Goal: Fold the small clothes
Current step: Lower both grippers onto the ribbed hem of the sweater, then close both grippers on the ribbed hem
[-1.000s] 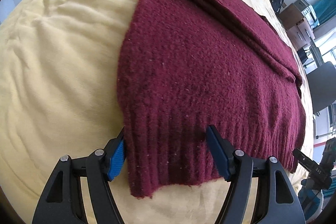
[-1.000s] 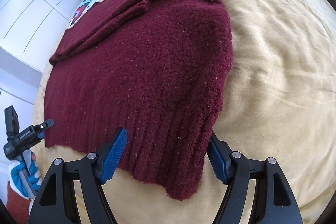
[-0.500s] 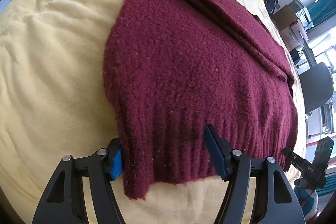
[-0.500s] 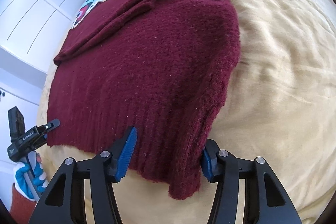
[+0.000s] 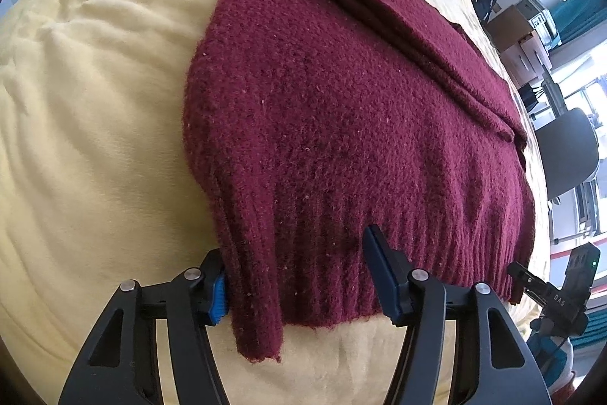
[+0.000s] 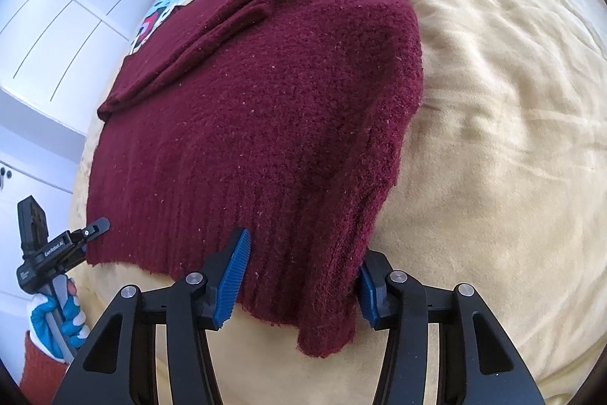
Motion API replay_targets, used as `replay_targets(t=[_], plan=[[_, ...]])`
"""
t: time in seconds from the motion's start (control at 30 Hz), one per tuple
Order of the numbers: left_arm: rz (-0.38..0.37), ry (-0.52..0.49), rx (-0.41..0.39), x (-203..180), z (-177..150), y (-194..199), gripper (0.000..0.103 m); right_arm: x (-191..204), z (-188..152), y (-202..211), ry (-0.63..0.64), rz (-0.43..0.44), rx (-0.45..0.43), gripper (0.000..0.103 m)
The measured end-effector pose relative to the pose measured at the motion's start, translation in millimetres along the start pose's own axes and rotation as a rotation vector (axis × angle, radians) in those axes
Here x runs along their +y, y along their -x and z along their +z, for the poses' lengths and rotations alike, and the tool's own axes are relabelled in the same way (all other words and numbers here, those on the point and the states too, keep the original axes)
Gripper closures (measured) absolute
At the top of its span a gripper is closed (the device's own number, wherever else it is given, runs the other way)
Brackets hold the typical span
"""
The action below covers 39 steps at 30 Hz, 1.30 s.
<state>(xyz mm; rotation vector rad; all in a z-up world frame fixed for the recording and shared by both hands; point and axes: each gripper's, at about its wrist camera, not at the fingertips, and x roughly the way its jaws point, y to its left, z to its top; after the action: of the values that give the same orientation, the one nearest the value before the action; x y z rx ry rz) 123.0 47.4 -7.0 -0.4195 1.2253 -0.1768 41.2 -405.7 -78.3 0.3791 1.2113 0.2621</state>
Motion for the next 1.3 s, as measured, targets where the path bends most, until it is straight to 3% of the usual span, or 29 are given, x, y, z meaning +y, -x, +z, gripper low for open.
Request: replay_targets(t=[0.13, 0.3, 0.4, 0.77, 0.93, 1.3], plan=[[-0.005, 0.005, 0.000, -2, 1, -2, 0.047, -3, 1, 1, -0.007, 0.005, -0.002, 0.054], [-0.015, 0.013, -0.001, -1, 2, -3, 0.053, -11, 1, 5, -0.033, 0.001, -0.015, 0.070], [-0.018, 0.014, -0.001, 1, 2, -2, 0.057, -14, 0, 6, -0.042, 0.006, -0.017, 0.075], [-0.051, 0.020, 0.001, 4, -1, -1, 0.066, -12, -5, 5, -0.041, 0.012, -0.008, 0.076], [-0.069, 0.041, 0.001, 11, -3, 3, 0.076, -10, -8, 6, -0.034, 0.008, -0.004, 0.076], [-0.079, 0.041, 0.026, 8, -6, 4, 0.077, -1, -8, 4, -0.040, -0.017, 0.001, 0.073]])
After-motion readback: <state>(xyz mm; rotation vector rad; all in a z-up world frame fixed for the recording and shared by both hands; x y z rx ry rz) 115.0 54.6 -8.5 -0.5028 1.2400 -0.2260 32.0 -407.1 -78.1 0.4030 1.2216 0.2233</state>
